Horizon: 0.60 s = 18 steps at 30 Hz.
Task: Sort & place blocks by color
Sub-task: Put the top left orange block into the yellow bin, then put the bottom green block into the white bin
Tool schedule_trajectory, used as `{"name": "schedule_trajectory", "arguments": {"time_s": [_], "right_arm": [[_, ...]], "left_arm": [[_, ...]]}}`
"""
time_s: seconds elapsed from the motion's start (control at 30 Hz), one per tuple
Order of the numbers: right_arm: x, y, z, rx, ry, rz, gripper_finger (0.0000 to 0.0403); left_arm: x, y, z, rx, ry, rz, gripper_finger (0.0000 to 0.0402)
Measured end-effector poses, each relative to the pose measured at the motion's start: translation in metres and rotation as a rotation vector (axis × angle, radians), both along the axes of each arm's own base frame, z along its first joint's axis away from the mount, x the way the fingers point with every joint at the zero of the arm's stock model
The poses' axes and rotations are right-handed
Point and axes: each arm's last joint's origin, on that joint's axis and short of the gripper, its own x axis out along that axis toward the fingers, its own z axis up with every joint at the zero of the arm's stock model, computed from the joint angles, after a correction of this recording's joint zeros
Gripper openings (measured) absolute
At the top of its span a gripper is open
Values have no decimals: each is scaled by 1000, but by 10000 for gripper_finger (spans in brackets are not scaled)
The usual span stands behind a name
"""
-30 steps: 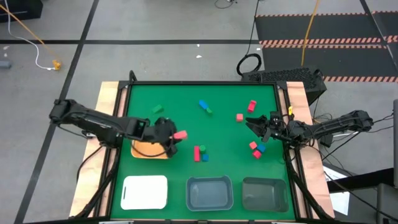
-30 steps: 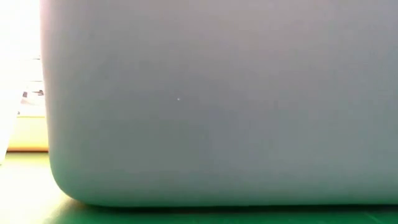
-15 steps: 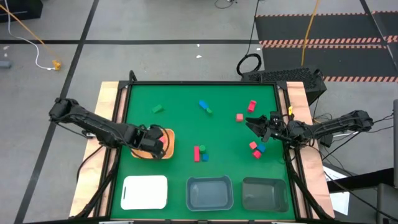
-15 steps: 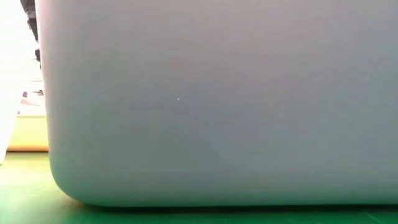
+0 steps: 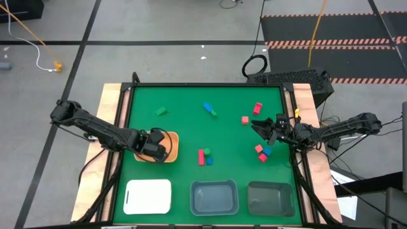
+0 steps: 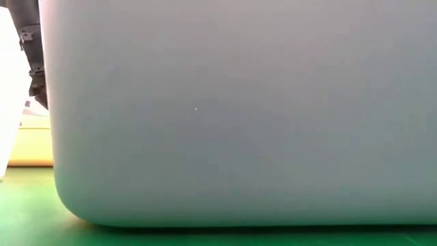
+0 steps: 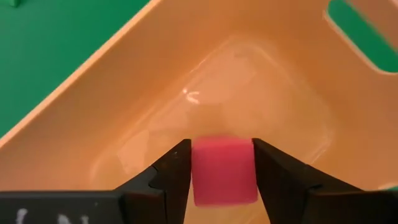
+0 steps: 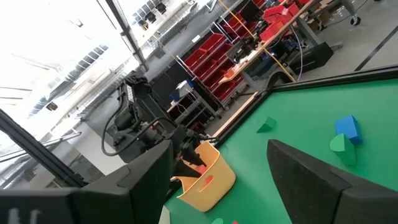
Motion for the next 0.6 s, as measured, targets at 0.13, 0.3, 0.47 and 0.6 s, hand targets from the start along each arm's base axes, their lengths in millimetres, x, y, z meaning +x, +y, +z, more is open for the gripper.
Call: {"name": "schedule_trajectory", "arguments": {"time_s": [0.13,0.3,0.47,0.6], "right_arm": [[0,0,0,0,0,0,254],[0,0,0,0,0,0,254],[0,0,0,-1,0,0,254],[0,0,0,0,1,0,254]], "left_arm": [[0,0,0,1,-10,11,198],[1,0,4,10,-39,16,220],[2,2,23,48,-129,2,227],[7,3,38,101,-219,2,228]]}}
